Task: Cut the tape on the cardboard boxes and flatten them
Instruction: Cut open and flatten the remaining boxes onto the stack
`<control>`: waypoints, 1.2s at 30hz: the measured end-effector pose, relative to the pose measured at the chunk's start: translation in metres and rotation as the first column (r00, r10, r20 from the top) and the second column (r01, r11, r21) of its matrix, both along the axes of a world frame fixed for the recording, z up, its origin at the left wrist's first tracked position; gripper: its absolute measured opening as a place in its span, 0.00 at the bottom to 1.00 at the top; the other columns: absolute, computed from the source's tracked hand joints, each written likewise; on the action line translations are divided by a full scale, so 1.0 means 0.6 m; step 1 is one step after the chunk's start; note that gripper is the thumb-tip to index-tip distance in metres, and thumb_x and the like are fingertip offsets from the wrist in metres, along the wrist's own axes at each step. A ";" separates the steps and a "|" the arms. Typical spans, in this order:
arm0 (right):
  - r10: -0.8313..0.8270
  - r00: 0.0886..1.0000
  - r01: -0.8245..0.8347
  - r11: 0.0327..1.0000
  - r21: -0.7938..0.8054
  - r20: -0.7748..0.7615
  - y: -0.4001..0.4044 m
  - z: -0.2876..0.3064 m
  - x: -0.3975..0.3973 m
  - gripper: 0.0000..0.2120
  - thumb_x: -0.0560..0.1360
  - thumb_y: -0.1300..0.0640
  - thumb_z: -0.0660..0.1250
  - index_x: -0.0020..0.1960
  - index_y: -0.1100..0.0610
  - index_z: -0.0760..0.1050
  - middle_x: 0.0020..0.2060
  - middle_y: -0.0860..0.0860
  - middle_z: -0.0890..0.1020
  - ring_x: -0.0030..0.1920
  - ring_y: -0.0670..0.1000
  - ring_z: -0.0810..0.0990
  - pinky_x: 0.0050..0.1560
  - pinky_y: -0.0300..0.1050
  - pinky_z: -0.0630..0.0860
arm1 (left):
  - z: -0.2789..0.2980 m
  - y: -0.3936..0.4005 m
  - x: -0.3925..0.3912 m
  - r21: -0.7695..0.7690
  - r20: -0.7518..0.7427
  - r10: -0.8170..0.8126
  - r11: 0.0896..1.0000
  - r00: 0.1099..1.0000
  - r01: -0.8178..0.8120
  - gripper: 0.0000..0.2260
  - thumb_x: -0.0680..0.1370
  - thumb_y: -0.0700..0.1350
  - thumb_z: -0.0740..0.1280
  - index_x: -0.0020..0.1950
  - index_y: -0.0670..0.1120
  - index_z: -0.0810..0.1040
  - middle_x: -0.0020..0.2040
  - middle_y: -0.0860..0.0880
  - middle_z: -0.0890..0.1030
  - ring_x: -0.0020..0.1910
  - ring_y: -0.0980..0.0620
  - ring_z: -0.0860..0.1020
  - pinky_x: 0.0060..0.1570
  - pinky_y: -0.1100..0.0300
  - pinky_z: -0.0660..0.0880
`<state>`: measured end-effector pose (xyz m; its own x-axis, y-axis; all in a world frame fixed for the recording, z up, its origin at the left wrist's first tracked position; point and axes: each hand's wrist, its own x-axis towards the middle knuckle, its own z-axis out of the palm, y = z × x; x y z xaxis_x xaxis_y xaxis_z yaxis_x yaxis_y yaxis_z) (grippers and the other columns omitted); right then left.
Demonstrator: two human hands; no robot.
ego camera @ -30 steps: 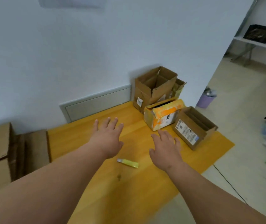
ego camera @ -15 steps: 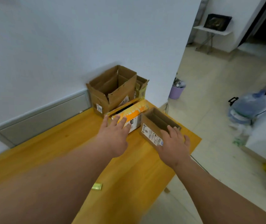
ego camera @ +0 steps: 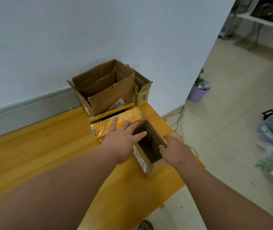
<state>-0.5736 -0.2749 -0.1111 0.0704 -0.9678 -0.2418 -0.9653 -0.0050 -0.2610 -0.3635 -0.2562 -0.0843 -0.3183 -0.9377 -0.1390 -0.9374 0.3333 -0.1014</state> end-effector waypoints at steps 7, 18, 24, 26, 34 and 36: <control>0.110 0.990 -0.110 0.994 0.000 0.086 -0.044 0.004 -0.006 0.12 0.83 0.51 0.54 0.54 0.52 0.75 0.40 0.49 0.78 0.41 0.52 0.75 0.41 0.46 0.72 | 0.018 -0.021 -0.036 0.122 0.076 0.048 0.991 0.996 -0.057 0.14 0.78 0.44 0.67 0.61 0.59 0.78 0.61 0.53 0.78 0.73 0.45 0.65 0.70 0.35 0.32; -0.239 0.779 0.238 0.968 0.080 0.579 -0.048 0.096 0.001 0.18 0.75 0.45 0.65 0.34 0.57 0.76 0.35 0.51 0.79 0.40 0.54 0.76 0.42 0.50 0.71 | 0.107 0.002 0.009 0.203 -0.230 0.208 0.966 0.951 -0.162 0.09 0.82 0.44 0.57 0.58 0.56 0.72 0.46 0.51 0.77 0.44 0.49 0.77 0.44 0.47 0.79; -0.160 0.685 0.155 0.985 0.072 0.710 0.062 0.146 0.116 0.25 0.78 0.37 0.59 0.47 0.58 0.82 0.46 0.55 0.82 0.47 0.51 0.78 0.47 0.51 0.72 | 0.166 0.110 0.123 0.175 -0.276 0.296 0.951 0.914 -0.255 0.09 0.82 0.48 0.57 0.58 0.58 0.73 0.47 0.53 0.78 0.45 0.52 0.77 0.43 0.53 0.78; -0.104 0.660 0.043 0.994 0.101 0.744 0.104 0.157 0.173 0.22 0.78 0.36 0.59 0.52 0.52 0.81 0.51 0.49 0.81 0.53 0.50 0.77 0.49 0.49 0.71 | 0.174 0.161 0.183 0.172 -0.290 0.372 0.927 0.882 -0.334 0.07 0.83 0.47 0.58 0.56 0.56 0.73 0.46 0.53 0.77 0.46 0.51 0.76 0.42 0.55 0.75; 0.002 0.663 -0.390 0.854 0.344 0.748 0.235 0.147 0.403 0.55 0.57 0.32 0.75 0.77 0.41 0.54 0.67 0.50 0.73 0.60 0.53 0.76 0.57 0.49 0.74 | 0.139 0.367 0.426 0.273 -0.377 0.725 0.682 0.577 -0.678 0.03 0.82 0.46 0.60 0.52 0.53 0.73 0.50 0.50 0.79 0.49 0.48 0.76 0.43 0.57 0.71; 0.069 0.692 -0.467 0.802 0.373 0.719 0.254 0.140 0.451 0.60 0.54 0.36 0.79 0.78 0.40 0.50 0.67 0.50 0.73 0.57 0.50 0.78 0.46 0.43 0.76 | 0.128 0.405 0.465 0.298 -0.360 0.780 0.616 0.512 -0.729 0.04 0.82 0.47 0.61 0.54 0.53 0.74 0.51 0.49 0.80 0.48 0.49 0.77 0.41 0.58 0.71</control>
<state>-0.3031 -0.1226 -0.0272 0.6341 -0.6276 -0.4518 -0.5216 0.0843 -0.8490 -0.0845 -0.0131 -0.0077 0.4572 -0.8415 -0.2880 -0.7689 -0.5367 0.3476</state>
